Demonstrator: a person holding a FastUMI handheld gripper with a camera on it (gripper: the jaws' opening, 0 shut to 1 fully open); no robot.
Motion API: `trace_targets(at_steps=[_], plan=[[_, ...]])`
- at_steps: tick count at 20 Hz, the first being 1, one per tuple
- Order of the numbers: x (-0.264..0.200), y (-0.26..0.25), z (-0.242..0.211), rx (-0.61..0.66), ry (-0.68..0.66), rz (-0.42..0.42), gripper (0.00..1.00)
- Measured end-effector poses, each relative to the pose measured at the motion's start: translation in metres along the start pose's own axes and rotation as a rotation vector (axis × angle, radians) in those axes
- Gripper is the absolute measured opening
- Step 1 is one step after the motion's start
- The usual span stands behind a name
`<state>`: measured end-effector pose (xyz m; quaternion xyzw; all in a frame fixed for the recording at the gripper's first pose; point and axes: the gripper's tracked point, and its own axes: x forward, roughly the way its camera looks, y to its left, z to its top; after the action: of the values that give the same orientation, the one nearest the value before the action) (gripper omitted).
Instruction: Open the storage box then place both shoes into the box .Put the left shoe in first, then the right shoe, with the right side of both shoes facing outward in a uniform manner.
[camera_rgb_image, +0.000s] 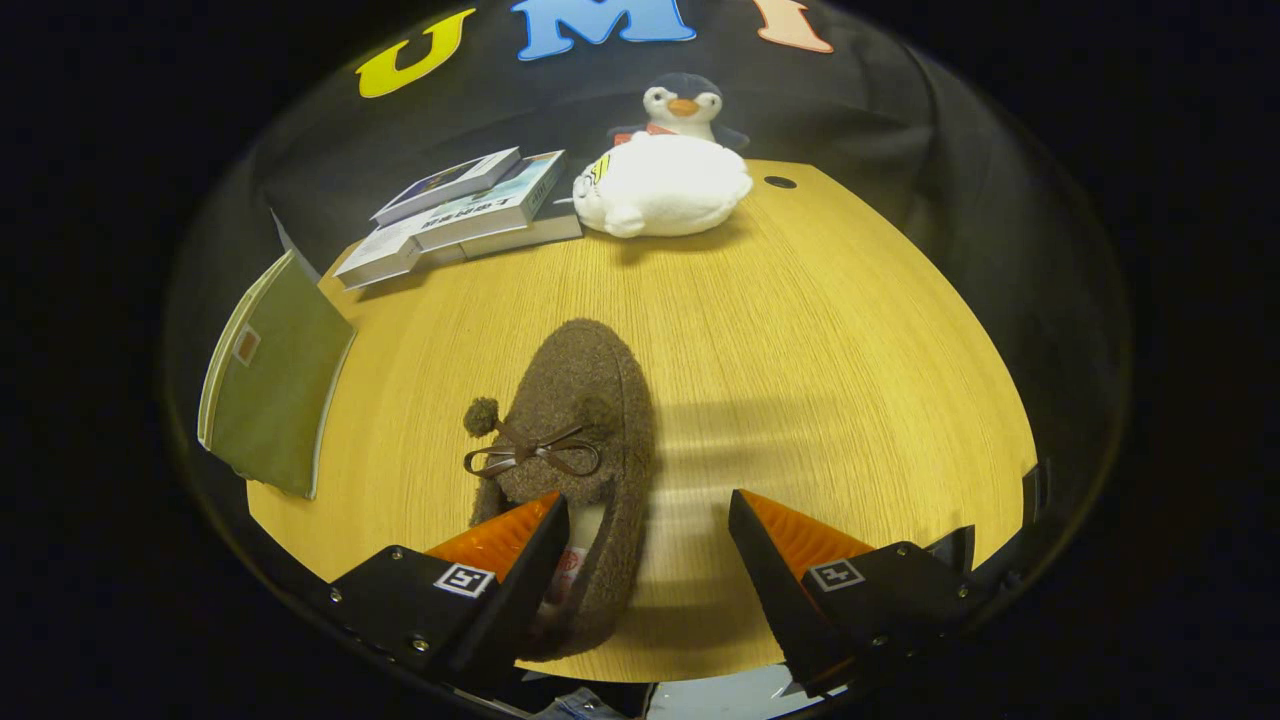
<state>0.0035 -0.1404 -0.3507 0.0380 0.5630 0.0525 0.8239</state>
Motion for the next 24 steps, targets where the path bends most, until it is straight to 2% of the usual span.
trace_targets(at_steps=[2,4,5,6,7,8,9,10,11,13,14,18,24], plan=[[0.006,-0.004,-0.010,-0.010,0.034,-0.018,0.97],[0.009,0.003,-0.011,0.017,0.041,0.007,0.96],[0.010,0.007,-0.011,0.032,0.046,0.023,0.85],[0.011,0.012,-0.011,0.046,0.050,0.043,0.80],[0.011,0.017,-0.010,0.062,0.053,0.058,0.64],[0.012,0.022,-0.010,0.076,0.054,0.071,0.55],[0.012,0.021,-0.010,0.088,0.055,0.050,0.38],[0.013,0.015,-0.010,0.097,0.057,0.024,0.27],[0.011,0.016,-0.010,0.130,0.070,0.016,0.09],[0.011,0.015,-0.010,0.192,0.082,0.013,0.07],[0.009,0.014,-0.007,0.232,0.087,0.017,0.00],[0.001,0.020,-0.006,0.309,0.098,0.042,0.00],[-0.027,0.044,0.028,0.352,0.044,0.096,0.00]])
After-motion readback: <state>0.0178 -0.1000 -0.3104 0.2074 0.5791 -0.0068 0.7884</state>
